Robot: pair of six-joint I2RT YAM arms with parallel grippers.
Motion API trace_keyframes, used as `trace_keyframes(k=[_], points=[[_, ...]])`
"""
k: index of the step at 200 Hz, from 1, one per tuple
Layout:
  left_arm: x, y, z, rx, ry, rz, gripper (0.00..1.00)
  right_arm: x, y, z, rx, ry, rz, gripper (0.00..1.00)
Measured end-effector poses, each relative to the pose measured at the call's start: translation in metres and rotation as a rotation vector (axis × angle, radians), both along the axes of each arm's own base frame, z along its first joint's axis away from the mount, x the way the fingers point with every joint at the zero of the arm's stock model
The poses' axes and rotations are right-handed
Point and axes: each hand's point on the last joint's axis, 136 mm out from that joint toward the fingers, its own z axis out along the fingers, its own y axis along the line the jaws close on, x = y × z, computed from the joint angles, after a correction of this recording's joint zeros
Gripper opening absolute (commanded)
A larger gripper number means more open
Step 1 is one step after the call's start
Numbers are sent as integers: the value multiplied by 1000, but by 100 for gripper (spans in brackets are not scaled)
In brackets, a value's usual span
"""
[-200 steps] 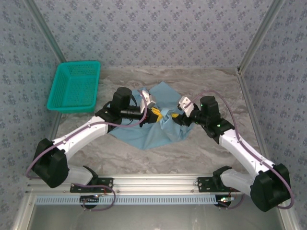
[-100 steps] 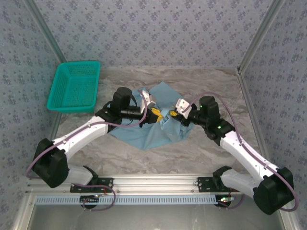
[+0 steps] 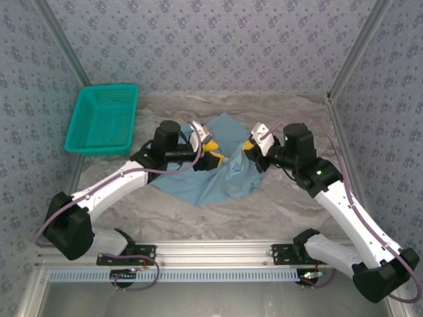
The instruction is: Fold the inside-out t-shirt
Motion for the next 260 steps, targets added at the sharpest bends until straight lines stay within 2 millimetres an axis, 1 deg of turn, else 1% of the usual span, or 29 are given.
trace_keyframes(k=[13, 28, 44, 65, 92, 106, 127, 143, 174, 195, 207, 226, 243, 260], points=[[-5, 5, 1, 3, -9, 32, 63, -3, -2, 3, 10, 60, -14, 0], [-15, 2, 5, 3, -25, 38, 65, -6, -4, 2, 21, 133, -33, 0], [-27, -9, 7, 4, -30, 30, 68, -5, -6, 2, 32, 199, -55, 0], [-38, -28, 1, 36, -17, 40, 74, -5, -4, 0, 54, 264, -71, 0], [-36, -52, 1, 59, -23, 70, 79, -7, -3, -1, 87, 318, -78, 0], [-32, -58, 3, 59, -25, 90, 81, -9, -2, 0, 100, 334, -78, 0], [-23, -64, 6, 58, -26, 128, 80, -9, -1, 0, 115, 346, -78, 0], [-14, -66, 8, 61, -29, 169, 73, -9, -1, 1, 119, 350, -77, 0], [-1, -56, 4, 99, -34, 265, 58, -11, -3, 4, 125, 340, -82, 0], [4, -49, -3, 142, -36, 307, 55, -11, -7, 6, 128, 331, -94, 0], [5, -44, -9, 171, -33, 321, 50, -10, -10, 5, 121, 327, -107, 0], [6, -38, -15, 206, -26, 330, 38, -9, -12, 2, 105, 326, -123, 0], [5, -33, -14, 205, -14, 311, 26, -7, -15, 0, 92, 319, -142, 0], [4, -27, -6, 151, 28, 273, 7, -4, -18, -1, 81, 310, -157, 0]])
